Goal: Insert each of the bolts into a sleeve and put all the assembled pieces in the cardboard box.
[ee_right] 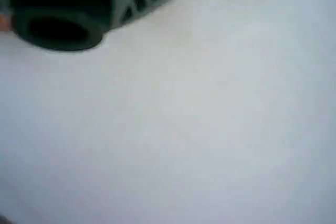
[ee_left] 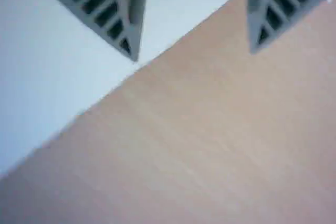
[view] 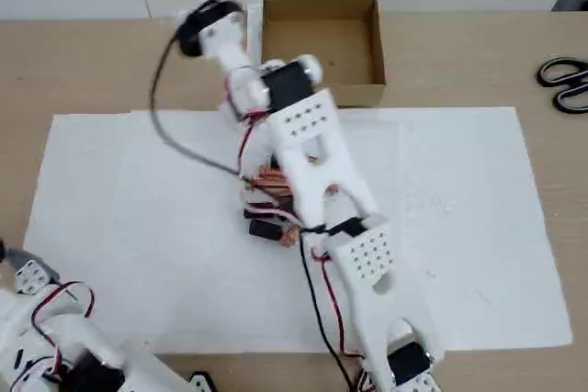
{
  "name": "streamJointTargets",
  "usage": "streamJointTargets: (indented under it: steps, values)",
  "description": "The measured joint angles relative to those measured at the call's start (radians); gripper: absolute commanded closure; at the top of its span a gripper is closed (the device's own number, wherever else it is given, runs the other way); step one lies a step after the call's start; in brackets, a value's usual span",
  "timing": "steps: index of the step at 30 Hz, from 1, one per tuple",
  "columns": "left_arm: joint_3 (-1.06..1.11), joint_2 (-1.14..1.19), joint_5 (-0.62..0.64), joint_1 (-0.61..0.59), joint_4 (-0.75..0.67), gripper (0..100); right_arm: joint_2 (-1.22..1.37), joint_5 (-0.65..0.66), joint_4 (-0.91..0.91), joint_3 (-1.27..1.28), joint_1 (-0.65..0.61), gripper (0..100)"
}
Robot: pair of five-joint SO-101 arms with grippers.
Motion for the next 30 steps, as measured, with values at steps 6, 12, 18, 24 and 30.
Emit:
streamJointTargets:
  steps: [6, 12, 18, 24, 30]
  values:
    - [-0.020, 0.000, -0.109, 0.233, 0.077, 87, -0.186, -0.084, 0.003, 0.282, 0.230, 99.5]
    - [-0.034, 0.000, -0.112, 0.351, 0.054, 87, -0.511, -0.087, 0.003, 0.701, 0.341, 99.5]
    - [-0.201, 0.180, -0.112, 0.362, 0.048, 87, -0.776, -0.087, 0.003, 1.008, 0.384, 99.5]
    - [-0.543, 0.615, -0.066, 0.413, 0.146, 87, -0.907, -0.087, 0.003, 1.155, 0.381, 99.5]
    - [-0.740, 0.864, 0.012, 0.608, 0.278, 87, -0.902, -0.087, -0.066, 1.320, 0.404, 99.4]
